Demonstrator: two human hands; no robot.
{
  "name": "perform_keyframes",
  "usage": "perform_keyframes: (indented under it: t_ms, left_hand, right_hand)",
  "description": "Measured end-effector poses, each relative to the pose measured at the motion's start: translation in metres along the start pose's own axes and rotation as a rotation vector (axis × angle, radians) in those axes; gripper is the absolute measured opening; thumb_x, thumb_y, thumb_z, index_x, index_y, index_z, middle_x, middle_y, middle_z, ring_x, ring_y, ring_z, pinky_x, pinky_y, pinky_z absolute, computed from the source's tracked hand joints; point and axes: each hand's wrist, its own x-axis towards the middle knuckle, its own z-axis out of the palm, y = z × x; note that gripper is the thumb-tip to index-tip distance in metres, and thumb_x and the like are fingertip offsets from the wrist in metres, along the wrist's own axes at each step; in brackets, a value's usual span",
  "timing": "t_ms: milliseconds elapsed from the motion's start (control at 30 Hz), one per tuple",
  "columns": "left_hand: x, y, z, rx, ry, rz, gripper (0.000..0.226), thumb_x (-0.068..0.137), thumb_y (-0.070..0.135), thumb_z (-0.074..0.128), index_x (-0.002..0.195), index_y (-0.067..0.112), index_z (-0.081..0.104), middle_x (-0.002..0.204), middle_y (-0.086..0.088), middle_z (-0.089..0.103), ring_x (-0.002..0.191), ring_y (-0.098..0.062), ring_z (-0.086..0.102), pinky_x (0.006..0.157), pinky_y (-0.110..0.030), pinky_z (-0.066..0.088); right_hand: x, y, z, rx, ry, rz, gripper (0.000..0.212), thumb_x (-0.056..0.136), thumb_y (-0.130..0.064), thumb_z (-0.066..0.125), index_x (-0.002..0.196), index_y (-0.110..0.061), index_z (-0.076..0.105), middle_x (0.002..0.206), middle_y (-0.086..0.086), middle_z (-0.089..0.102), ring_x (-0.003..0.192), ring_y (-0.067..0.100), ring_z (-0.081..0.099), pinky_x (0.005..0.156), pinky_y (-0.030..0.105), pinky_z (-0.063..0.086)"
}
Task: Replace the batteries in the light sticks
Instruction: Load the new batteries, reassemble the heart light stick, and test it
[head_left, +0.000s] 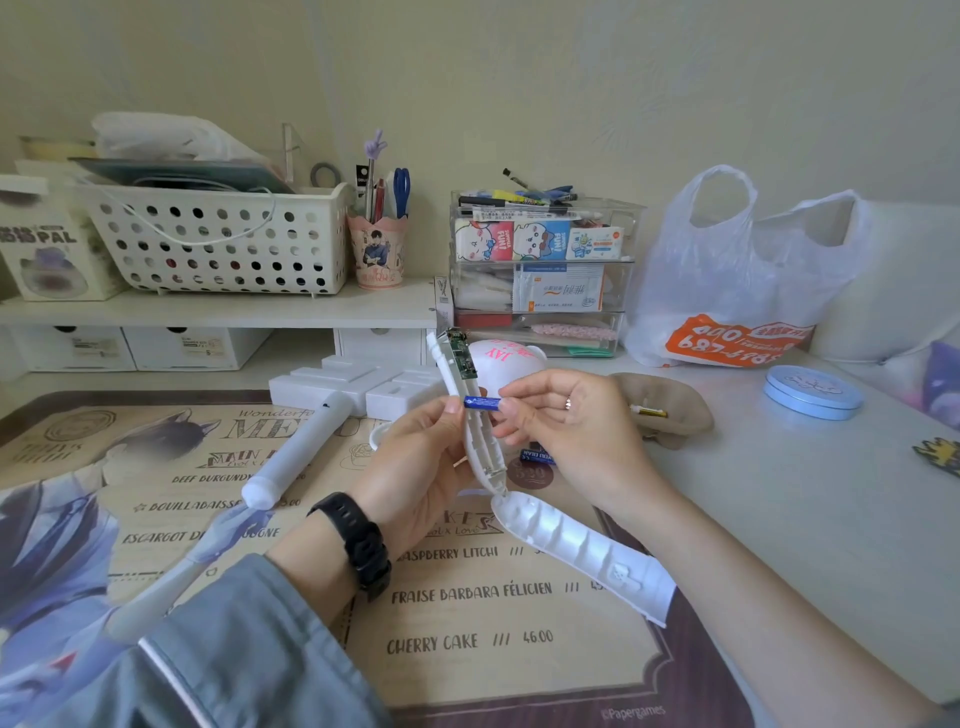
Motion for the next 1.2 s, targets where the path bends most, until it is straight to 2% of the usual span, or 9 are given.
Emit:
perform_keyframes:
  t_ms: [167, 267, 400, 500, 633, 767, 1000, 1133, 1200]
  left_hand:
    - [0.001, 0.000, 0.000, -0.008, 0.017, -0.021, 0.039, 0.102, 0.018, 0.032, 0.121, -0.012, 0.049, 0.116, -0.030, 0.055, 0.107, -0.038, 0.061, 0.077, -0.043, 0.056]
    - [0.001, 0.000, -0.001, -0.020, -0.001, -0.015, 0.036, 0.102, 0.016, 0.032, 0.118, -0.008, 0.054, 0.111, -0.024, 0.064, 0.102, -0.030, 0.067, 0.073, -0.040, 0.057]
    - [0.001, -0.001, -0.001, -0.025, -0.015, -0.016, 0.037, 0.100, 0.015, 0.036, 0.124, -0.008, 0.052, 0.123, -0.026, 0.060, 0.117, -0.032, 0.059, 0.084, -0.046, 0.053]
    - [0.000, 0.000, 0.000, -0.011, -0.020, -0.032, 0.039, 0.100, 0.016, 0.037, 0.125, -0.012, 0.048, 0.122, -0.033, 0.058, 0.113, -0.042, 0.058, 0.087, -0.052, 0.052]
    - [-0.002, 0.002, 0.001, -0.014, -0.036, -0.028, 0.041, 0.099, 0.017, 0.039, 0.125, -0.013, 0.048, 0.119, -0.033, 0.059, 0.097, -0.040, 0.065, 0.079, -0.047, 0.057]
    - [-0.001, 0.002, -0.002, -0.019, -0.040, -0.037, 0.041, 0.099, 0.020, 0.039, 0.122, -0.012, 0.051, 0.115, -0.027, 0.064, 0.107, -0.038, 0.062, 0.085, -0.044, 0.055]
    - [-0.004, 0.003, 0.002, 0.051, -0.068, -0.037, 0.043, 0.099, 0.022, 0.040, 0.123, -0.012, 0.051, 0.118, -0.031, 0.060, 0.107, -0.042, 0.061, 0.086, -0.049, 0.053]
    - [-0.005, 0.004, 0.002, 0.082, -0.063, -0.050, 0.044, 0.098, 0.023, 0.043, 0.122, -0.012, 0.051, 0.117, -0.034, 0.060, 0.103, -0.041, 0.061, 0.081, -0.048, 0.055]
    - [-0.005, 0.004, 0.000, 0.115, -0.080, -0.063, 0.043, 0.098, 0.024, 0.042, 0.118, -0.012, 0.055, 0.101, -0.027, 0.066, 0.088, -0.035, 0.065, 0.068, -0.043, 0.059]
  right_hand:
    - [-0.003, -0.005, 0.001, -0.054, 0.034, -0.042, 0.013, 0.077, -0.001, 0.075, 0.075, -0.012, 0.066, 0.054, -0.006, 0.066, 0.046, 0.003, 0.058, 0.049, 0.014, 0.046]
    - [-0.004, -0.007, 0.001, -0.058, 0.083, -0.094, 0.015, 0.076, 0.001, 0.075, 0.076, -0.011, 0.067, 0.059, -0.004, 0.070, 0.053, 0.004, 0.064, 0.057, 0.014, 0.048]
    - [-0.005, -0.004, 0.001, -0.099, 0.107, -0.120, 0.016, 0.076, 0.000, 0.076, 0.076, -0.015, 0.069, 0.067, 0.005, 0.073, 0.064, 0.018, 0.071, 0.064, 0.026, 0.056]
    - [-0.007, -0.002, 0.002, -0.211, 0.103, -0.138, 0.018, 0.074, -0.009, 0.081, 0.072, -0.023, 0.070, 0.065, 0.004, 0.072, 0.061, 0.023, 0.069, 0.064, 0.038, 0.058]
    - [-0.006, -0.001, 0.002, -0.244, 0.034, -0.120, 0.020, 0.070, -0.010, 0.084, 0.068, -0.024, 0.070, 0.062, -0.003, 0.069, 0.054, 0.008, 0.059, 0.057, 0.024, 0.050]
    - [-0.007, 0.000, 0.002, -0.309, -0.070, -0.113, 0.012, 0.074, -0.006, 0.079, 0.077, -0.017, 0.075, 0.066, -0.007, 0.070, 0.053, -0.001, 0.055, 0.058, 0.013, 0.042]
    - [-0.006, 0.002, 0.002, -0.383, 0.019, -0.216, 0.010, 0.078, -0.009, 0.076, 0.086, -0.015, 0.076, 0.074, -0.006, 0.068, 0.062, 0.013, 0.057, 0.059, 0.016, 0.044]
    - [-0.003, 0.004, 0.000, -0.412, 0.036, -0.248, 0.024, 0.076, -0.011, 0.079, 0.095, -0.024, 0.074, 0.081, -0.011, 0.060, 0.068, 0.009, 0.053, 0.063, 0.025, 0.047]
    - [-0.001, 0.005, -0.002, -0.432, 0.047, -0.253, 0.042, 0.075, -0.016, 0.080, 0.111, -0.032, 0.066, 0.097, -0.015, 0.058, 0.082, 0.008, 0.052, 0.072, 0.031, 0.051]
